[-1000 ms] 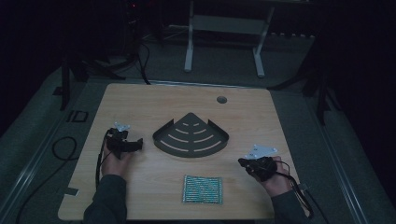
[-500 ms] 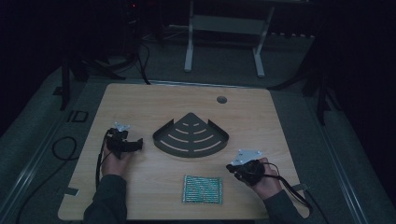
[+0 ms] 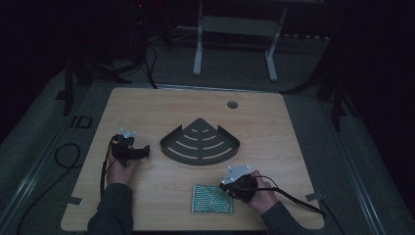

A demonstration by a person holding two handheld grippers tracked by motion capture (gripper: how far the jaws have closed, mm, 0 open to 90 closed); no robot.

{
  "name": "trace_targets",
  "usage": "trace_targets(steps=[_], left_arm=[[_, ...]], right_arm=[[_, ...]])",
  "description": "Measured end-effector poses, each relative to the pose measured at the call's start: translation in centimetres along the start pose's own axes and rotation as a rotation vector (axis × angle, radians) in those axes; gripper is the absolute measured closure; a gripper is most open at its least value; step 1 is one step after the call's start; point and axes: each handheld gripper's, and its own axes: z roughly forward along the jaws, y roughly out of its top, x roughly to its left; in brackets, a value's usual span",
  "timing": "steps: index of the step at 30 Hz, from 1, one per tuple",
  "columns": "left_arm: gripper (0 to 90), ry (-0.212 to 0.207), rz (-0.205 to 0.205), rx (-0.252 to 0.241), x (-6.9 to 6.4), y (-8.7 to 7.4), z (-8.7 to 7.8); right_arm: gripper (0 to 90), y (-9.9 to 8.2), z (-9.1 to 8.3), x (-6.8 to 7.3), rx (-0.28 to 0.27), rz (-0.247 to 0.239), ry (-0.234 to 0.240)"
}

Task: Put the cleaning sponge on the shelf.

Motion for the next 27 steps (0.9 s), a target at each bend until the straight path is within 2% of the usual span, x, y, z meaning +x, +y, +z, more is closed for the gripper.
trace_targets(steps=[7,16,24,25,27], left_arm=[[9.4,0.0,0.0,0.0,0.0,0.0,0.0],[9.4,0.001,0.0,0.001,0.0,0.0,0.0],[9.4,0.0,0.0,0.0,0.0,0.0,0.0],[9.4,0.0,0.0,0.0,0.0,0.0,0.0],[9.4,0.0,0.0,0.0,0.0,0.0,0.0]], right_arm=[[89.9,0.7,1.1,1.0,0.008,-0.041,0.029],[89.9,0.5,2.1,1.4,0.029,-0.048,0.048],[90.0,0.0,1.6,0.6,0.053,-0.022,0.004],[90.0,-0.3,1.5,0.3,0.062,-0.016,-0.023],[90.0,-0.7,1.3,-0.1,0.063,-0.003,-0.039]])
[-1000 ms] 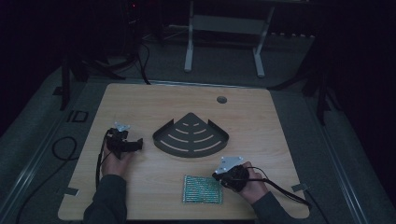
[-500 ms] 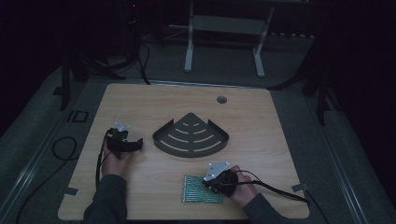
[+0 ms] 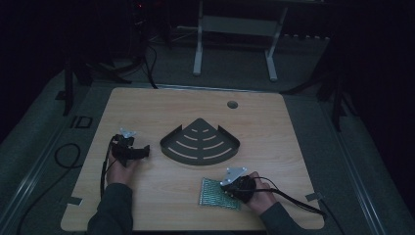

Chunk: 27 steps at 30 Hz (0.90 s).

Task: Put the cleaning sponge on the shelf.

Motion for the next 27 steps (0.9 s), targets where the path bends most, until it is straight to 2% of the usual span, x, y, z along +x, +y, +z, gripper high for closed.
trace_targets(steps=[8,11,12,13,15,16,17,19,20,23,27], left_arm=[[9.4,0.0,0.0,0.0,0.0,0.0,0.0],[9.4,0.0,0.0,0.0,0.0,0.0,0.0],[9.4,0.0,0.0,0.0,0.0,0.0,0.0],[9.4,0.0,0.0,0.0,0.0,0.0,0.0],[9.4,0.0,0.0,0.0,0.0,0.0,0.0],[9.4,0.0,0.0,0.0,0.0,0.0,0.0],[9.4,0.0,0.0,0.0,0.0,0.0,0.0],[9.4,0.0,0.0,0.0,0.0,0.0,0.0],[9.4,0.0,0.0,0.0,0.0,0.0,0.0],[9.4,0.0,-0.001,0.0,0.0,0.0,0.0],[9.4,0.001,-0.001,0.0,0.0,0.0,0.0]], right_arm=[[90.0,-1.7,-0.8,-1.8,0.015,0.067,-0.053],[90.0,-2.8,-1.2,-3.1,0.022,0.13,-0.087],[90.0,-2.8,-1.2,-3.1,0.022,0.13,-0.087],[90.0,-3.4,-1.5,-3.8,0.024,0.164,-0.101],[90.0,-4.0,-1.7,-4.4,0.03,0.199,-0.124],[90.0,-4.0,-1.7,-4.4,0.03,0.199,-0.124],[90.0,-4.5,-2.0,-5.1,0.031,0.24,-0.14],[90.0,-5.1,-2.2,-5.7,0.034,0.27,-0.162],[90.0,-5.1,-2.2,-5.7,0.034,0.27,-0.162],[90.0,-6.1,-2.8,-6.6,0.048,0.33,-0.183],[90.0,-7.1,-3.4,-7.2,0.057,0.376,-0.196]])
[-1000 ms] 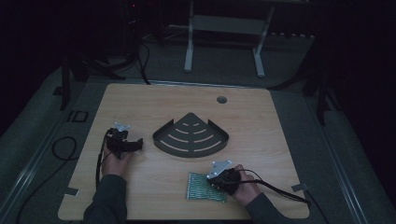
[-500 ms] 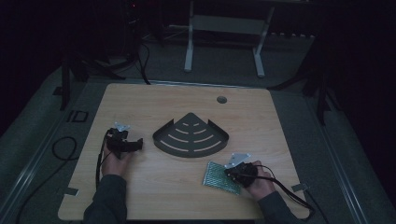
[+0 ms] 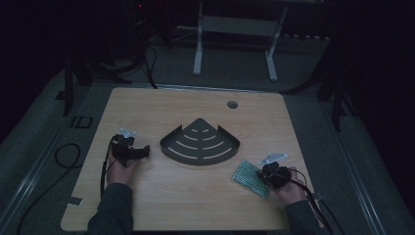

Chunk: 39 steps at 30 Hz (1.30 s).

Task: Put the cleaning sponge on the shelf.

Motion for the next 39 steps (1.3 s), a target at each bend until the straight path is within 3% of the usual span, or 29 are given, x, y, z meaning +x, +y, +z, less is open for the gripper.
trace_targets(steps=[7,16,27,34,39], left_arm=[[9.5,0.0,0.0,0.0,0.0,0.0,0.0],[9.5,0.001,-0.001,0.0,0.0,0.0,0.0],[9.5,0.001,-0.001,0.0,0.0,0.0,0.0],[9.5,0.001,-0.001,0.0,0.0,0.0,0.0],[9.5,0.001,-0.001,0.0,0.0,0.0,0.0]], right_arm=[[88.0,-0.6,-0.7,-0.5,0.008,0.018,0.022],[83.3,0.3,-1.5,-2.1,0.016,0.054,0.064],[80.3,1.7,-0.6,-5.1,0.113,0.098,0.166],[79.6,2.1,0.1,-5.7,0.17,0.101,0.217],[78.7,2.3,0.4,-5.9,0.179,0.101,0.236]])
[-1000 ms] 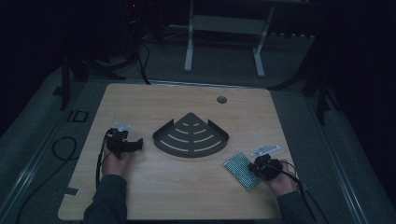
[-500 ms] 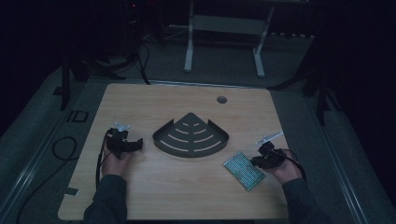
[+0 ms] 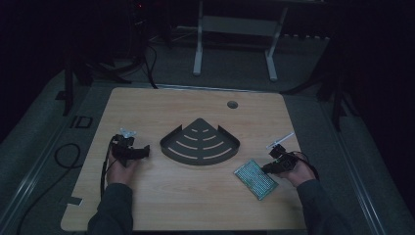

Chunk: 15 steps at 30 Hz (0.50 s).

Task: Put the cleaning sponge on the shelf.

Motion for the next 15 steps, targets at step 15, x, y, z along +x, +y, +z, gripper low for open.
trace_targets(steps=[15], left_arm=[[9.5,-0.001,0.0,0.0,0.01,0.0,0.0]], right_arm=[[77.8,0.93,0.83,-0.79,0.071,0.002,0.054]])
